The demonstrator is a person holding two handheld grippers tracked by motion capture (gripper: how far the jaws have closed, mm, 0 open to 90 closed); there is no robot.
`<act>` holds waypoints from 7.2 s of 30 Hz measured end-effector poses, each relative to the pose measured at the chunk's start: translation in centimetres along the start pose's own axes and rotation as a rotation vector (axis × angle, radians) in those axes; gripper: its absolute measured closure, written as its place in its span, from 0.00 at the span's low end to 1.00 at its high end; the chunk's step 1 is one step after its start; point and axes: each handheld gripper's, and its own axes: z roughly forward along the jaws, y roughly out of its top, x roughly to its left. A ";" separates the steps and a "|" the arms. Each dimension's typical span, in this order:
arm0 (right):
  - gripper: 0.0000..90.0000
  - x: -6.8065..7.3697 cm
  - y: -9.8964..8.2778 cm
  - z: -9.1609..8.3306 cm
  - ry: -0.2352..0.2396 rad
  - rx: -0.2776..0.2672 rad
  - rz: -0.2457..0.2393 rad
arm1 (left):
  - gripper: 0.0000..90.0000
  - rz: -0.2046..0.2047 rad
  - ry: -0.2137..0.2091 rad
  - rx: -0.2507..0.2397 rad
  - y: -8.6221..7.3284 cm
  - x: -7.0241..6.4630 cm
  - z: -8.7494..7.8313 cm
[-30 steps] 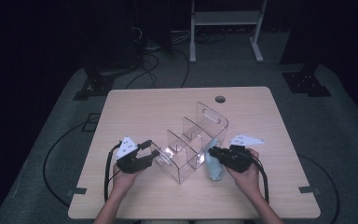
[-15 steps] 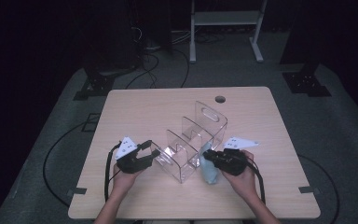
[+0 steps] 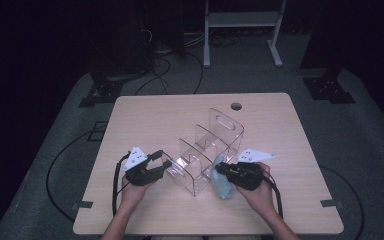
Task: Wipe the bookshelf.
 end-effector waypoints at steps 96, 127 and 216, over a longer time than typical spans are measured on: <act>0.90 0.3 -1.1 1.4 0.013 0.013 0.039 | 0.50 0.036 0.063 0.014 0.3 0.1 -0.2; 0.90 -0.7 -0.8 1.1 -0.020 -0.003 0.060 | 0.52 0.017 0.102 0.036 0.5 -0.1 0.1; 0.90 -9.5 -1.5 1.1 -0.259 0.018 0.179 | 0.53 0.044 0.093 0.025 -0.1 0.8 -1.6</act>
